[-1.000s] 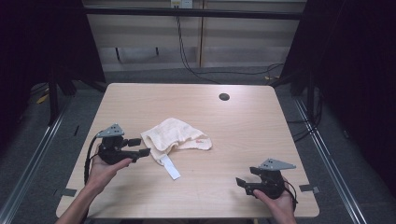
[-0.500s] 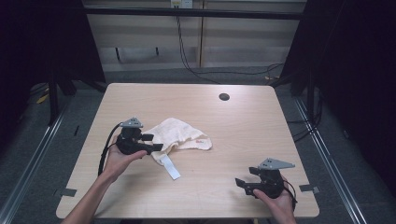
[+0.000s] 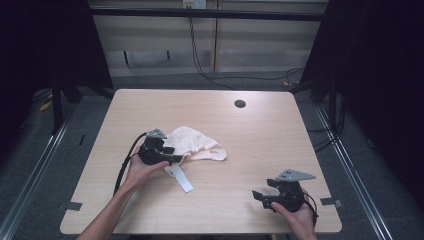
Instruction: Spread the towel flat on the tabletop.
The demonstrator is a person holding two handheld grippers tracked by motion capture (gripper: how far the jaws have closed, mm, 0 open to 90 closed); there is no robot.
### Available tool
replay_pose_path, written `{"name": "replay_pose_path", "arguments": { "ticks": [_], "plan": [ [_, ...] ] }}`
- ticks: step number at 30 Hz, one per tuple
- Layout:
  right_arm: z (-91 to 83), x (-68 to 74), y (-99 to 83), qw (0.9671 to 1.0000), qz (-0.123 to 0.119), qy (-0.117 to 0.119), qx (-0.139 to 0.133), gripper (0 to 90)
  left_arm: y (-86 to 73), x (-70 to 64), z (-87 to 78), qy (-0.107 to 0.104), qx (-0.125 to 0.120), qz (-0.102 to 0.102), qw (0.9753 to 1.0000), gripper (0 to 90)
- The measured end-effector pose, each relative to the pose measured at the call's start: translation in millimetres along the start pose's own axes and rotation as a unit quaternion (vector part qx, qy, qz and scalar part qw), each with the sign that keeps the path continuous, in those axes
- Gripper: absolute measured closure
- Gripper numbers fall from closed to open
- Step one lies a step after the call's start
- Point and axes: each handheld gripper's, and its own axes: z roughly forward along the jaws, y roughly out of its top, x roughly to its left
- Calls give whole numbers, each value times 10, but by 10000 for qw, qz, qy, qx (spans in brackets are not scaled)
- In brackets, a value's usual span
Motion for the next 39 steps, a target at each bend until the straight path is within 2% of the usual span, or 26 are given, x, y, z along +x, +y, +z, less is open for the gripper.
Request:
{"name": "replay_pose_path", "arguments": {
  "ticks": [3, 5, 6, 7, 11, 12, 13, 14, 15, 17, 19, 20, 22, 27, 28, 29, 32, 35, 37, 39],
  "plan": [
    [1, 10, -2, 10000, -19, 39, 25, 260, -7, 3, 45, 2, 98, 21, 9999, 469],
    [4, 12, -12, 10000, -33, 49, 66, 258, -52, 11, 90, 57, 121, 40, 9999, 453],
    [1, 8, -13, 10000, -39, 44, 42, 258, -72, 11, 114, 150, 112, 18, 9998, 445],
    [-6, 6, -12, 10000, -11, 55, 18, 258, -91, 10, 138, 118, 157, 20, 9998, 423],
    [-1, 1, -10, 10000, 13, 40, 4, 259, -104, 3, 159, 162, 60, 33, 9998, 406],
    [0, 3, -9, 10000, 13, 50, 0, 259, -115, -29, 167, 313, 83, 227, 9992, 418],
    [0, 3, -9, 10000, 13, 50, 0, 259, -115, -29, 167, 313, 83, 227, 9992, 449],
    [4, 9, -10, 10000, -13, 53, 36, 259, -127, -42, 159, 451, 105, 353, 9983, 476],
    [4, 9, -10, 10000, -13, 53, 36, 259, -127, -42, 159, 451, 105, 353, 9983, 525],
    [8, 18, -12, 10000, -46, 67, 47, 263, -174, 20, 125, 410, -54, 246, 9988, 616],
    [5, 26, -12, 10000, -50, 63, 39, 265, -187, 41, 113, 374, -74, 215, 9990, 698],
    [-4, 35, -14, 10000, -61, 70, 34, 265, -196, 65, 102, 263, -96, 163, 9995, 733],
    [-6, 35, -14, 10000, -62, 69, 31, 265, -200, 68, 97, 237, -78, 178, 9995, 787],
    [3, 30, -11, 9999, -60, 68, 53, 265, -211, 25, 86, -4, 9, 203, 9998, 811],
    [3, 33, -11, 9999, -60, 65, 62, 265, -232, -6, 79, -179, 10, 129, 9998, 811],
    [2, 34, -12, 9999, -62, 65, 59, 265, -251, -27, 75, -266, -17, 91, 9996, 813],
    [-3, 37, -14, 9999, -56, 76, 38, 265, -260, -75, 46, -303, 111, 198, 9993, 819],
    [-5, 35, -14, 10000, -53, 81, 22, 265, -278, -120, 33, -354, 143, 212, 9990, 821],
    [-1, 35, -14, 9999, -51, 83, 36, 265, -296, -144, 24, -480, 170, 215, 9985, 823],
    [8, 35, -16, 9998, -68, 153, 78, 300, -311, -172, 17, -453, 153, 230, 9986, 826]
  ]
}}
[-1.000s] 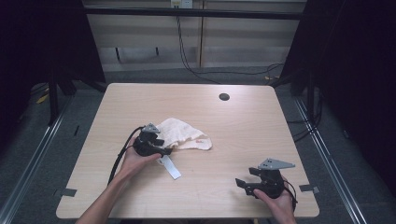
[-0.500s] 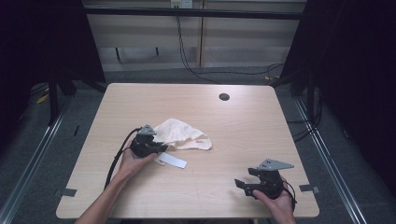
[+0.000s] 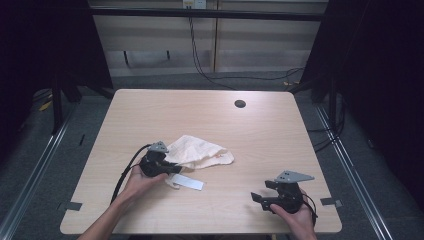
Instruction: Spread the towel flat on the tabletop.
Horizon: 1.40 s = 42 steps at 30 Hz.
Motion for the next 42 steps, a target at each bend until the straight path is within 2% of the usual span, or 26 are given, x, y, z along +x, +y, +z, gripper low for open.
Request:
{"name": "replay_pose_path", "arguments": {
  "ticks": [3, 7, 8, 9, 12, 18, 19, 20, 21, 22, 23, 25, 26, 27, 28, 30, 32, 33, 35, 37, 39, 42],
  "plan": [
    [18, 10, 1, 10000, -17, 19, 58, 313, -3, -31, -2, 12, 39, 37, 10000, 828],
    [21, 35, 5, 9999, -76, 69, 66, 314, -33, -104, -13, -107, 73, 114, 9999, 829],
    [11, 34, 4, 9999, -84, 80, 50, 372, -47, -150, -19, -145, 115, 177, 9997, 830],
    [9, 31, 3, 9999, -100, 110, 39, 378, -47, -150, -19, -145, 115, 177, 9997, 831],
    [20, 31, 2, 9998, -116, 131, 68, 368, -94, -283, -39, -218, 182, 345, 9990, 832],
    [21, 40, -2, 9998, -99, 120, 91, 363, -159, -378, -88, -379, 263, 389, 9982, 832],
    [18, 36, -1, 9999, -94, 126, 72, 360, -198, -460, -101, -424, 247, 500, 9975, 832],
    [18, 36, -1, 9999, -94, 126, 72, 360, -198, -460, -101, -424, 247, 500, 9975, 832],
    [21, 31, 0, 9999, -104, 112, 62, 358, -207, -544, -119, -442, 379, 565, 9967, 832],
    [21, 31, 0, 9999, -104, 112, 62, 358, -207, -544, -119, -442, 379, 565, 9967, 831],
    [27, 27, 5, 9999, -83, 119, 64, 358, -219, -613, -124, -423, 404, 610, 9964, 831],
    [28, 27, 7, 9999, -74, 112, 63, 360, -221, -640, -136, -384, 489, 670, 9958, 831],
    [25, 29, 10, 9999, -63, 141, 40, 377, -243, -638, -151, -542, 484, 647, 9953, 831],
    [22, 31, 11, 9998, -56, 193, 48, 376, -248, -646, -173, -516, 570, 692, 9946, 831],
    [17, 34, 12, 9994, -88, 326, 44, 353, -262, -650, -181, -553, 545, 705, 9945, 829],
    [23, 47, 20, 9985, -110, 515, 125, 349, -274, -633, -207, -582, 574, 563, 9951, 820],
    [34, 69, 27, 9985, -171, 501, 153, 356, -280, -623, -212, -637, 589, 618, 9943, 778],
    [41, 97, 54, 9982, -269, 495, 198, 386, -276, -636, -214, -671, 569, 646, 9940, 742],
    [45, 106, 92, 9984, -261, 490, 131, 428, -265, -653, -218, -697, 548, 726, 9934, 672],
    [62, 111, 144, 9981, -310, 520, 121, 450, -250, -683, -248, -718, 439, 730, 9938, 590],
    [103, 128, 218, 9979, -350, 512, 199, 461, -239, -701, -280, -643, 329, 662, 9952, 494],
    [162, 132, 312, 9976, -410, 504, 229, 481, -216, -694, -337, -598, 279, 615, 9959, 389]
  ]
}}
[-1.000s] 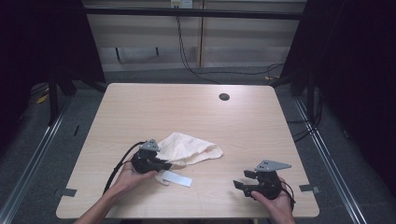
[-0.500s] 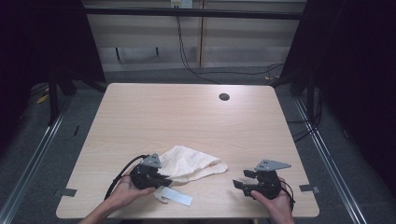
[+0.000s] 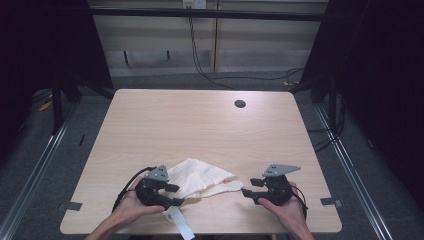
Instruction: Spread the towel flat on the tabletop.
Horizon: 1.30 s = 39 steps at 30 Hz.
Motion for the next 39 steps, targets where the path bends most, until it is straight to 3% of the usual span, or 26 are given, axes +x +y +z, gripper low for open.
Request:
{"name": "replay_pose_path", "arguments": {
  "ticks": [1, 2, 3, 6, 8, 11, 12, 13, 17, 18, 22, 25, 30, 32, 33, 37, 39],
  "plan": [
    [52, -12, 89, 10000, -59, -70, -1, 548, 25, -4, -81, 55, -179, -83, 9998, 379],
    [52, -12, 89, 10000, -59, -70, -1, 548, 25, -4, -81, 55, -179, -83, 9998, 368],
    [132, -61, 132, 10000, -44, -2, 33, 587, 34, -10, -154, 149, -327, -105, 9993, 367],
    [272, -126, 132, 9999, -11, -63, 132, 615, 15, 17, -264, 239, -392, -166, 9988, 366],
    [328, -149, 127, 9999, 7, -82, 136, 626, -64, 63, -321, 516, -695, -365, 9956, 370],
    [375, -148, 109, 9995, -137, -182, 201, 620, -144, 112, -343, 652, -621, -456, 9949, 413],
    [375, -148, 109, 9995, -137, -182, 201, 620, -144, 112, -343, 652, -621, -456, 9949, 419],
    [381, -144, 85, 9989, -197, -338, 264, 615, -179, 124, -351, 638, -612, -463, 9950, 424],
    [399, -120, 53, 9983, -279, -398, 336, 614, -217, 80, -336, 558, -536, -325, 9965, 463],
    [399, -120, 53, 9983, -279, -398, 336, 614, -217, 80, -336, 558, -536, -325, 9965, 513],
    [447, -63, 39, 9974, -466, -417, 368, 607, -195, -45, -225, 269, -354, 32, 9990, 557],
    [458, -23, 22, 9971, -490, -484, 332, 629, -186, -91, -182, 175, -287, 131, 9994, 557],
    [460, -7, 18, 9974, -414, -501, 322, 655, -205, -131, -127, 150, -203, 228, 9994, 543],
    [464, -8, 20, 9973, -424, -508, 307, 660, -200, -125, -119, 135, -227, 185, 9995, 576],
    [465, -9, 20, 9974, -409, -504, 299, 660, -190, -116, -82, 232, -194, 232, 9993, 596],
    [469, -10, 18, 9974, -431, -512, 282, 652, -177, -105, -7, 208, -58, 261, 9994, 707],
    [471, -11, 16, 9977, -413, -478, 259, 647, -171, -106, -3, 162, -117, 227, 9995, 753]
  ]
}}
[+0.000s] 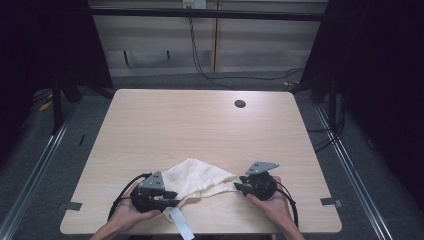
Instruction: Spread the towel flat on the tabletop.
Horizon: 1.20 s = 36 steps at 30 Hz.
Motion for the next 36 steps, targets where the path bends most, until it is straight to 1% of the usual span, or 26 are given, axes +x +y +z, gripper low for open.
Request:
{"name": "replay_pose_path", "arguments": {
  "ticks": [1, 3, 5, 9, 10, 11, 12, 13, 14, 16, 19, 20, 23, 24, 25, 26, 27, 28, 29, 30, 31, 32, 33, 34, 35, 36],
  "plan": [
    [-2, -4, -2, 10000, 14, -1, 2, 637, 11, 4, -12, -25, 5, 4, 10000, 834],
    [-5, -6, -2, 10000, 38, 20, 16, 627, 23, 27, -44, -112, -143, -89, 9998, 862],
    [-4, -9, -4, 10000, 42, 21, 8, 615, 22, 41, -59, -165, -190, -133, 9996, 871],
    [-9, -18, -8, 10000, 84, 5, 4, 575, 26, 80, -119, -76, -309, -238, 9992, 878],
    [-12, -23, -10, 10000, 64, -8, 15, 563, 33, 95, -139, -80, -370, -271, 9989, 879],
    [-15, -28, -8, 10000, 44, -4, 30, 557, 54, 125, -198, 26, -502, -296, 9983, 879],
    [-28, -35, -6, 10000, 37, -3, 79, 553, 62, 144, -230, 34, -575, -349, 9977, 879],
    [-28, -35, -6, 10000, 37, -3, 79, 553, 62, 144, -230, 34, -575, -349, 9977, 879],
    [-53, -67, -21, 9999, 110, 18, 67, 542, 62, 178, -280, 59, -721, -425, 9965, 879],
    [-68, -87, -43, 9998, 195, 58, 80, 542, 37, 212, -317, 64, -759, -501, 9958, 879],
    [-74, -94, -55, 9998, 174, 99, 33, 542, -2, 242, -345, 122, -779, -581, 9952, 879],
    [-69, -77, -55, 9997, 140, 188, 27, 543, -32, 280, -388, 172, -842, -657, 9941, 879],
    [-59, -51, -51, 9998, 103, 176, 16, 546, -36, 315, -419, 289, -927, -747, 9925, 879],
    [-49, -29, -45, 9997, 27, 239, 7, 567, -31, 353, -431, 288, -986, -795, 9915, 879],
    [-49, -16, -43, 9998, 38, 203, 22, 583, -28, 367, -435, 292, -1016, -827, 9910, 879],
    [-43, -12, -41, 9997, 37, 244, -5, 606, -25, 383, -440, 317, -1014, -821, 9909, 879],
    [-43, -10, -39, 9997, 23, 262, -4, 620, -28, 390, -440, 317, -1050, -858, 9903, 879],
    [-47, -8, -37, 9997, 33, 250, -2, 631, -31, 398, -444, 302, -1032, -854, 9905, 879],
    [-52, -12, -38, 9995, 75, 298, -58, 672, -31, 398, -444, 302, -1032, -854, 9905, 879],
    [-78, -18, -35, 9989, 95, 441, -102, 708, -43, 397, -454, 329, -1011, -834, 9908, 878],
    [-78, -18, -35, 9989, 95, 441, -102, 708, -43, 397, -454, 329, -1011, -834, 9908, 879],
    [-109, -25, -31, 9986, 148, 467, -207, 806, -53, 401, -459, 277, -1015, -811, 9911, 878],
    [-109, -25, -31, 9986, 148, 467, -207, 806, -53, 401, -459, 277, -1015, -811, 9911, 879],
    [-105, -28, -22, 9977, 163, 620, -225, 846, -53, 398, -450, 274, -1008, -831, 9911, 879],
    [-95, -23, -15, 9976, 183, 639, -203, 861, -49, 402, -438, 290, -976, -799, 9916, 878],
    [-95, -23, -15, 9976, 183, 639, -203, 861, -45, 397, -423, 294, -972, -815, 9915, 878]
  ]
}}
